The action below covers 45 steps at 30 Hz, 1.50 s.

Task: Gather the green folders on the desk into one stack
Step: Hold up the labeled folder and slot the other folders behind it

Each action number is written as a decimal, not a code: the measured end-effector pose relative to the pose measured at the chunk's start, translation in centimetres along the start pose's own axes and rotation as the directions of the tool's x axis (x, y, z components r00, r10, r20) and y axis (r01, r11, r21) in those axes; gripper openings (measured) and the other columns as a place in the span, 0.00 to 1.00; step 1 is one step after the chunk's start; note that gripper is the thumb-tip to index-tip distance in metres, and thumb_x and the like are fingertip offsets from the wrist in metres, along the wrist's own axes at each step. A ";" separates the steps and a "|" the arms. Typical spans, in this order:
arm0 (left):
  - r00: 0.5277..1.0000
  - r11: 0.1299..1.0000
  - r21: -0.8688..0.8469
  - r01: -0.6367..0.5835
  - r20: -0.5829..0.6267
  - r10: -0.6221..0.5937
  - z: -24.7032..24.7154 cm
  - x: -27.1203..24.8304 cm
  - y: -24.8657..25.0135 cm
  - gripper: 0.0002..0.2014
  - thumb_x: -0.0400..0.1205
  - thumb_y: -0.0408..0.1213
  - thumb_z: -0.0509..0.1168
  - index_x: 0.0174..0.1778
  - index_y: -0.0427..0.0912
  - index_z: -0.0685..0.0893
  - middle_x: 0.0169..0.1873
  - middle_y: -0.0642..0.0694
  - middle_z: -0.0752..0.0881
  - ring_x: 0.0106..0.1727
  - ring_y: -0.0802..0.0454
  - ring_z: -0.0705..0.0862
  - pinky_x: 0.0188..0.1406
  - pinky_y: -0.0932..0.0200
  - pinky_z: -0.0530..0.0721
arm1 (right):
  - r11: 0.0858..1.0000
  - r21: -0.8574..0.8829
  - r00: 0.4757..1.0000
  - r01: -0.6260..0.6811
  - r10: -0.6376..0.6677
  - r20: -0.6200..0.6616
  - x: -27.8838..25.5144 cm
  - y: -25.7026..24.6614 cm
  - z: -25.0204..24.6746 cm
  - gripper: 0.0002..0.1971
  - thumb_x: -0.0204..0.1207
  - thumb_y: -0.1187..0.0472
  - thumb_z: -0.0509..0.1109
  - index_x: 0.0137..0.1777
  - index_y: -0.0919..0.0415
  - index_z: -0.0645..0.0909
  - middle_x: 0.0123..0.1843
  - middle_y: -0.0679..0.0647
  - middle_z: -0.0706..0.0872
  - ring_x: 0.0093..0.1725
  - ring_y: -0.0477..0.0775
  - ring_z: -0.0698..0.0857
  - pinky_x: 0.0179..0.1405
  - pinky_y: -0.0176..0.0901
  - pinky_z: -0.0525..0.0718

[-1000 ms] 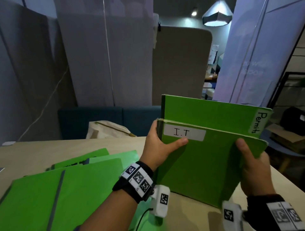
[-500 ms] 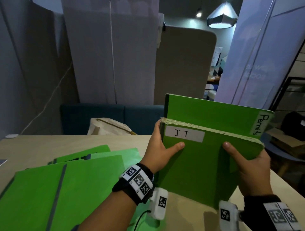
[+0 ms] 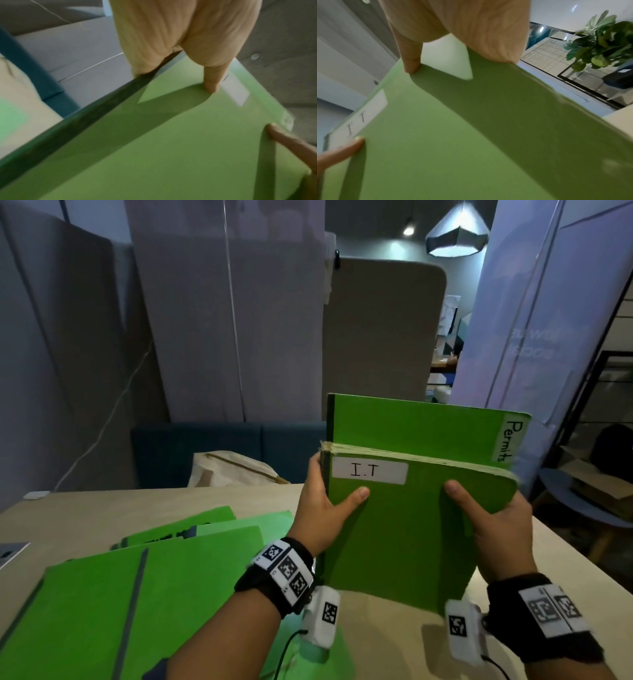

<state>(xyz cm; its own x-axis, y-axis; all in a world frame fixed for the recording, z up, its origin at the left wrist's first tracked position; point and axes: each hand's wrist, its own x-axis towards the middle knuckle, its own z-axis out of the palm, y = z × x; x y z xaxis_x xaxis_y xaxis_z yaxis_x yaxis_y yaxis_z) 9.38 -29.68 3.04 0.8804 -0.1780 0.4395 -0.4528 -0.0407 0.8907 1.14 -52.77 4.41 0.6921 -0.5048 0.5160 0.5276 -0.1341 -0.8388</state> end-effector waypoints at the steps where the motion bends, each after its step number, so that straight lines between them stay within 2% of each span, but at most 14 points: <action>1: 1.000 1.000 0.006 0.010 -0.002 -0.010 0.1 -0.2 -0.4 0.33 0.78 0.43 0.78 0.74 0.61 0.69 0.62 0.62 0.86 0.64 0.68 0.84 0.70 0.46 0.86 | 1.000 0.001 1.000 -0.012 0.012 0.004 -0.2 0.2 0.0 0.26 0.65 0.55 0.81 0.64 0.60 0.84 0.47 0.37 0.95 0.50 0.41 0.93 0.39 0.30 0.89; 6: 0.997 0.993 -0.083 0.080 0.016 -0.079 0.3 -0.3 -1.7 0.25 0.81 0.44 0.76 0.71 0.55 0.74 0.60 0.57 0.89 0.61 0.61 0.89 0.65 0.45 0.88 | 0.996 0.042 0.996 -0.084 0.083 0.019 -0.1 1.2 -0.3 0.19 0.65 0.52 0.81 0.56 0.54 0.86 0.45 0.41 0.95 0.48 0.43 0.94 0.38 0.32 0.90; 9: 0.986 0.981 -0.106 0.160 0.056 -0.155 0.6 -1.1 -3.2 0.24 0.83 0.50 0.71 0.75 0.54 0.74 0.63 0.55 0.89 0.63 0.55 0.89 0.65 0.39 0.88 | 0.989 0.045 0.990 -0.143 0.142 0.017 -0.5 2.3 -0.4 0.32 0.55 0.37 0.86 0.56 0.53 0.88 0.48 0.45 0.96 0.48 0.48 0.95 0.38 0.36 0.91; 11: 0.980 0.978 -0.096 0.183 0.097 -0.174 0.4 -1.6 -4.2 0.25 0.86 0.52 0.67 0.78 0.55 0.72 0.66 0.54 0.88 0.65 0.55 0.88 0.66 0.39 0.87 | 0.989 0.025 0.989 -0.149 0.148 0.012 -0.7 2.8 -0.6 0.31 0.56 0.38 0.85 0.56 0.52 0.87 0.48 0.45 0.96 0.49 0.50 0.94 0.38 0.36 0.91; 15: 0.941 0.983 0.071 0.169 0.285 -0.182 -1.9 -2.0 -4.9 0.25 0.90 0.48 0.60 0.84 0.60 0.66 0.72 0.60 0.82 0.69 0.64 0.84 0.73 0.49 0.83 | 0.987 -0.016 0.985 -0.160 0.160 0.061 -0.3 3.3 -0.9 0.26 0.59 0.48 0.85 0.58 0.50 0.87 0.52 0.47 0.96 0.51 0.52 0.95 0.45 0.48 0.93; 18: 0.885 0.919 0.390 0.050 0.410 -0.222 -5.4 -2.4 -4.8 0.28 0.89 0.53 0.60 0.86 0.65 0.60 0.79 0.60 0.73 0.70 0.66 0.80 0.76 0.51 0.80 | 0.985 -0.052 0.984 -0.163 0.166 0.064 -0.3 3.6 -1.0 0.27 0.58 0.49 0.86 0.59 0.50 0.87 0.53 0.47 0.95 0.52 0.53 0.95 0.50 0.54 0.92; 20: 0.885 0.798 0.603 -0.006 0.374 -0.276 -8.5 -2.7 -5.6 0.36 0.86 0.60 0.61 0.89 0.63 0.54 0.83 0.58 0.65 0.73 0.60 0.78 0.75 0.52 0.79 | 0.986 -0.064 0.986 -0.156 0.160 0.054 -0.3 3.8 -1.2 0.24 0.60 0.51 0.86 0.58 0.49 0.87 0.53 0.48 0.96 0.53 0.54 0.94 0.51 0.55 0.92; 23: 0.870 0.605 0.793 0.078 0.242 -0.429 -13.9 -3.3 -7.2 0.41 0.84 0.63 0.62 0.90 0.58 0.52 0.87 0.51 0.62 0.81 0.51 0.72 0.79 0.48 0.74 | 0.988 -0.081 0.990 -0.134 0.137 0.040 -0.6 3.8 -1.1 0.23 0.61 0.52 0.85 0.57 0.48 0.87 0.52 0.48 0.95 0.54 0.53 0.94 0.50 0.51 0.93; 28: 0.756 0.123 0.918 0.377 -0.228 -0.614 -23.3 -6.4 -11.1 0.48 0.79 0.72 0.59 0.91 0.52 0.50 0.89 0.38 0.53 0.87 0.35 0.63 0.83 0.33 0.67 | 0.990 -0.086 0.992 -0.115 0.118 0.040 -1.3 3.1 -1.1 0.27 0.63 0.50 0.83 0.63 0.49 0.84 0.57 0.48 0.91 0.56 0.50 0.90 0.54 0.50 0.87; 31: 0.633 -0.047 0.909 0.415 -0.325 -0.703 -26.7 -8.9 -11.2 0.58 0.71 0.82 0.55 0.91 0.50 0.49 0.89 0.34 0.55 0.86 0.34 0.65 0.82 0.37 0.70 | 0.990 -0.094 0.994 -0.105 0.108 0.028 -1.7 3.1 -1.2 0.33 0.64 0.50 0.81 0.70 0.57 0.83 0.54 0.44 0.89 0.55 0.45 0.88 0.51 0.43 0.84; 36: 0.578 -0.071 0.924 0.375 -0.293 -0.762 -28.3 -9.7 -9.2 0.63 0.50 0.91 0.52 0.69 0.46 0.81 0.65 0.43 0.86 0.60 0.46 0.87 0.61 0.50 0.88 | 0.983 -0.141 0.993 -0.119 0.118 -0.013 -1.7 3.7 -1.2 0.31 0.68 0.52 0.82 0.73 0.55 0.83 0.51 0.39 0.91 0.57 0.46 0.88 0.51 0.39 0.89; 39: 0.562 -0.037 0.873 0.487 -0.346 -0.752 -27.6 -9.6 -9.5 0.64 0.57 0.91 0.52 0.74 0.40 0.79 0.71 0.38 0.84 0.60 0.45 0.87 0.65 0.49 0.87 | 0.981 -0.168 0.995 -0.098 0.097 -0.014 -1.9 3.8 -1.3 0.25 0.71 0.53 0.82 0.69 0.49 0.84 0.55 0.41 0.91 0.58 0.52 0.89 0.56 0.43 0.89; 42: 0.563 -0.017 0.840 0.542 -0.378 -0.735 -26.7 -9.0 -10.8 0.70 0.49 0.90 0.62 0.78 0.40 0.72 0.74 0.38 0.81 0.68 0.41 0.83 0.73 0.39 0.80 | 0.981 -0.187 0.998 -0.059 0.060 -0.001 -2.2 3.8 -1.3 0.31 0.72 0.53 0.81 0.75 0.59 0.81 0.63 0.53 0.88 0.60 0.58 0.88 0.55 0.38 0.88; 45: 0.550 -0.025 0.817 0.577 -0.410 -0.728 -26.5 -7.9 -11.8 0.65 0.45 0.84 0.72 0.72 0.42 0.76 0.75 0.38 0.79 0.76 0.36 0.77 0.77 0.33 0.74 | 0.983 -0.166 0.997 -0.072 0.073 -0.001 -2.2 3.4 -1.1 0.31 0.69 0.50 0.80 0.73 0.58 0.82 0.58 0.45 0.89 0.54 0.42 0.90 0.48 0.29 0.89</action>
<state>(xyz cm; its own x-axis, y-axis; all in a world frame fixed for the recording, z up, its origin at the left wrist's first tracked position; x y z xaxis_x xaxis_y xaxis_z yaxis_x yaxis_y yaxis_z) 11.49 -1.70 -7.87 0.8711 0.3353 -0.3587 0.4042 -0.9045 0.1360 0.84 -53.03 0.20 0.7286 -0.5139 0.4529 0.3868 -0.2371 -0.8912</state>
